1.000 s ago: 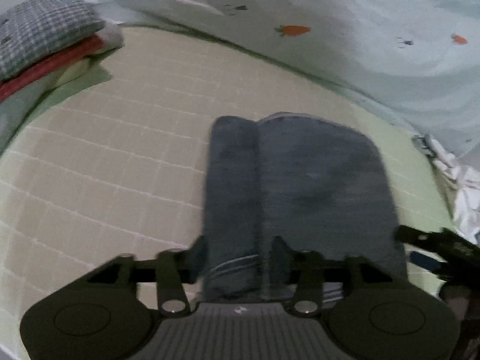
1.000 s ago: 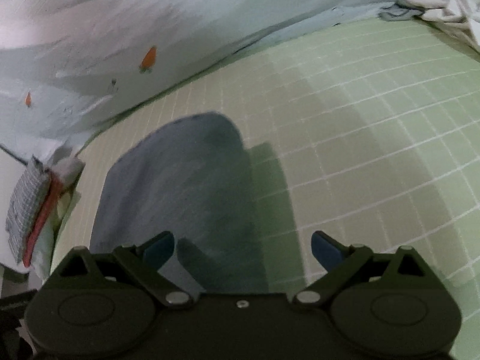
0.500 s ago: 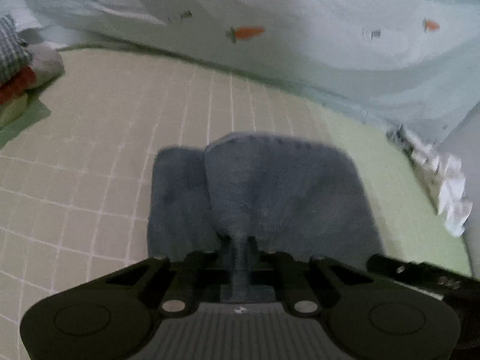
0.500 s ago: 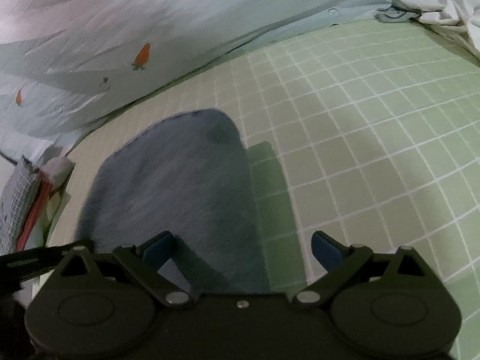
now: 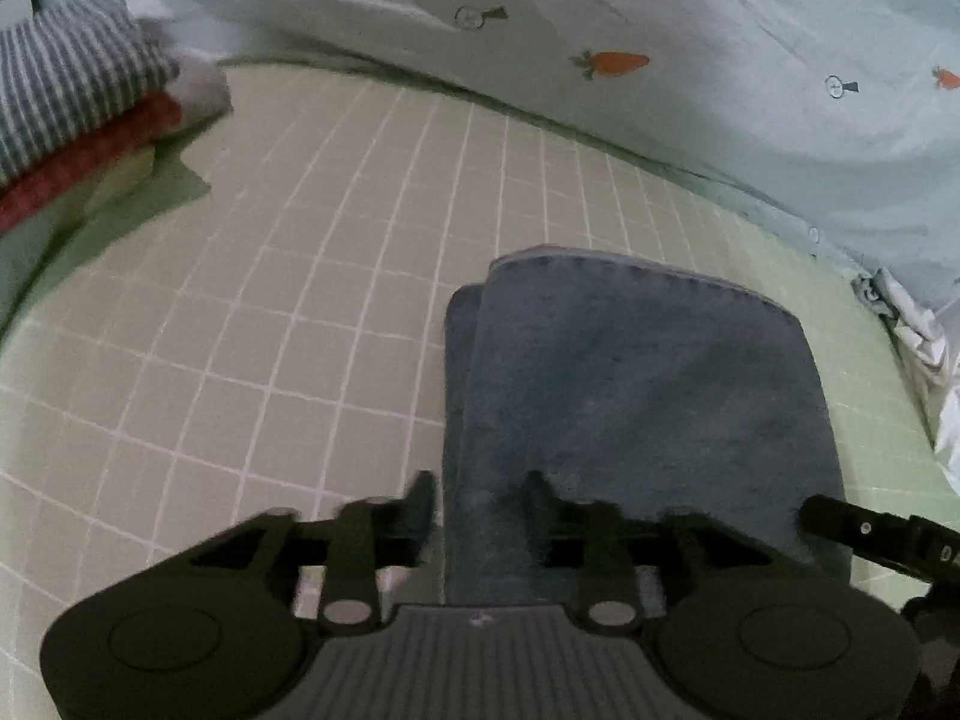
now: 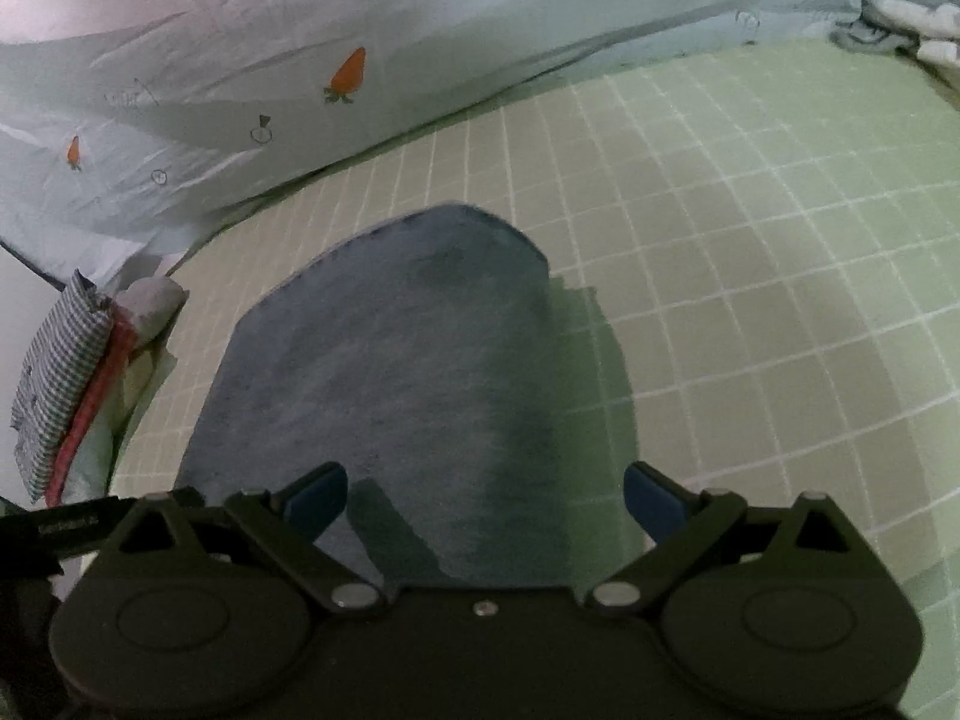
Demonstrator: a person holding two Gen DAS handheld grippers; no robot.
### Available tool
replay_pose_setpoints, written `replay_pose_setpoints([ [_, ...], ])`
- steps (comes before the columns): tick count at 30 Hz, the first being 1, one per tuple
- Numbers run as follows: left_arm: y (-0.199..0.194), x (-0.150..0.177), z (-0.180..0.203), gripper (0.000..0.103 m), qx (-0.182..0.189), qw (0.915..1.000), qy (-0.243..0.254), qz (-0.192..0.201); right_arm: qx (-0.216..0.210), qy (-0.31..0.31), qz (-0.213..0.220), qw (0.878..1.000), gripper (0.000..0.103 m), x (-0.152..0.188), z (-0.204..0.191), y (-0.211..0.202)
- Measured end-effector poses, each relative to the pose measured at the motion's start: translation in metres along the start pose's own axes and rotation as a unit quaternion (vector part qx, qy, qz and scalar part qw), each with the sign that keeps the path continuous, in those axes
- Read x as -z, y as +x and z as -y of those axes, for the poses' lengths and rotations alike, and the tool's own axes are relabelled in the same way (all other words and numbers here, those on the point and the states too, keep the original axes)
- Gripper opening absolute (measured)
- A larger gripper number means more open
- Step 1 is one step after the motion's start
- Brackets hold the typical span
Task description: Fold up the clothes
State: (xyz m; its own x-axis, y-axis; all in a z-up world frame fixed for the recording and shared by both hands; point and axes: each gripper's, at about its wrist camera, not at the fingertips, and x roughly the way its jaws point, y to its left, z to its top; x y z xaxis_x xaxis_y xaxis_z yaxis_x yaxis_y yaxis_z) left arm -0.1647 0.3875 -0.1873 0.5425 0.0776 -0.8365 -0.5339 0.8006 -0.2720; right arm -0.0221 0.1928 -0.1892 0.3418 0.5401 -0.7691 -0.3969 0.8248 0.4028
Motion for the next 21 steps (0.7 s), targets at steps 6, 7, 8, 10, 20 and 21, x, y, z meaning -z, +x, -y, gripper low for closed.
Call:
replay_pose_setpoints([
  [6,0.024,-0.007,-0.012,0.079,0.047,0.9982,-0.017,-0.034,-0.013,0.014,-0.021,1.000,0.102,-0.007,-0.004,0.022],
  [7,0.028,-0.008,-0.016,0.079,0.061,0.9970,-0.028,-0.038,-0.016,0.016,-0.026,0.999,0.102,-0.007,-0.004,0.026],
  [8,0.032,-0.008,-0.021,0.079,0.074,0.9953,-0.044,-0.043,-0.020,0.017,-0.032,0.999,0.102,-0.008,-0.005,0.030],
  [10,0.040,-0.009,-0.030,0.079,0.100,0.9908,-0.073,-0.053,-0.027,0.025,-0.043,0.998,0.102,-0.009,-0.005,0.038],
  [20,0.051,0.001,-0.037,0.037,0.182,0.9724,-0.136,-0.052,-0.040,0.020,-0.063,0.997,0.078,-0.016,-0.007,0.037],
  [21,0.048,0.002,-0.032,0.033,0.179,0.9744,-0.128,-0.047,-0.044,0.020,-0.059,0.997,0.069,-0.015,-0.006,0.034],
])
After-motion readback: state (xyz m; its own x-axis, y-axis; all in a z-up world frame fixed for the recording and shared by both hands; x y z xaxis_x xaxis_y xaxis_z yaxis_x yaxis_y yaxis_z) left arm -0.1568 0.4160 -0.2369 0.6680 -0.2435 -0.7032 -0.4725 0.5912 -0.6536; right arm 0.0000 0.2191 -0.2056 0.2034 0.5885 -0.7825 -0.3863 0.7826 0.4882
